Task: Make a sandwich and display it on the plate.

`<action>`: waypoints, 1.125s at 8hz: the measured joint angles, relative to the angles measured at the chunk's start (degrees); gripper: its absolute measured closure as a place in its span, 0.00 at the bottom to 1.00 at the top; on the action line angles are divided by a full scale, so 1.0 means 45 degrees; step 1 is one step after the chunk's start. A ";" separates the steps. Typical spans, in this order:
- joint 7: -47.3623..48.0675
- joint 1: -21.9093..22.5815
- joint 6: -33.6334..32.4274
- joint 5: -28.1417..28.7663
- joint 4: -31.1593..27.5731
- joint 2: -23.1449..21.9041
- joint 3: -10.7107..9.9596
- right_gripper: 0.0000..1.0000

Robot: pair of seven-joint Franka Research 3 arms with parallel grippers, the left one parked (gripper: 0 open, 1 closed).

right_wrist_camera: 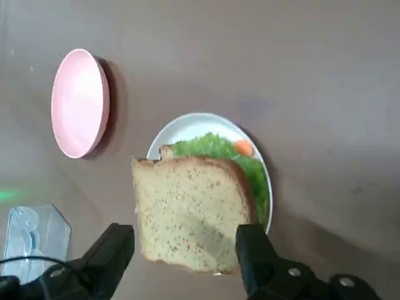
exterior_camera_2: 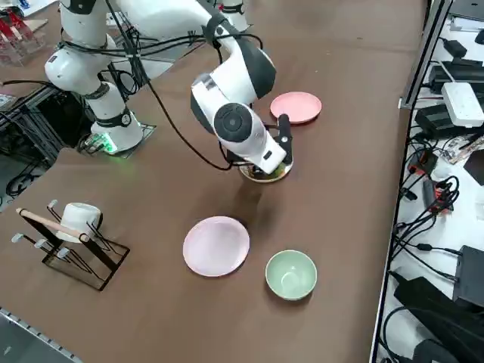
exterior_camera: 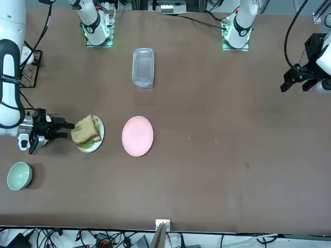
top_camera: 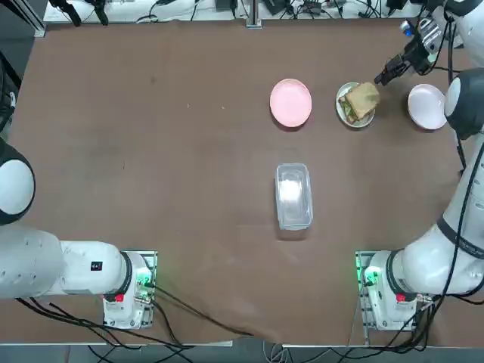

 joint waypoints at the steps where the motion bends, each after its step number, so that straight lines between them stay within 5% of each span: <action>1: 0.0350 -0.0002 -0.0018 -0.0722 0.0553 -0.0074 -0.0021 0.00; 7: 0.5577 0.1312 -0.0353 -0.6613 0.3534 -0.2470 0.0013 0.00; 9: 0.7611 0.2087 -0.1300 -0.7296 0.3651 -0.3843 0.0027 0.00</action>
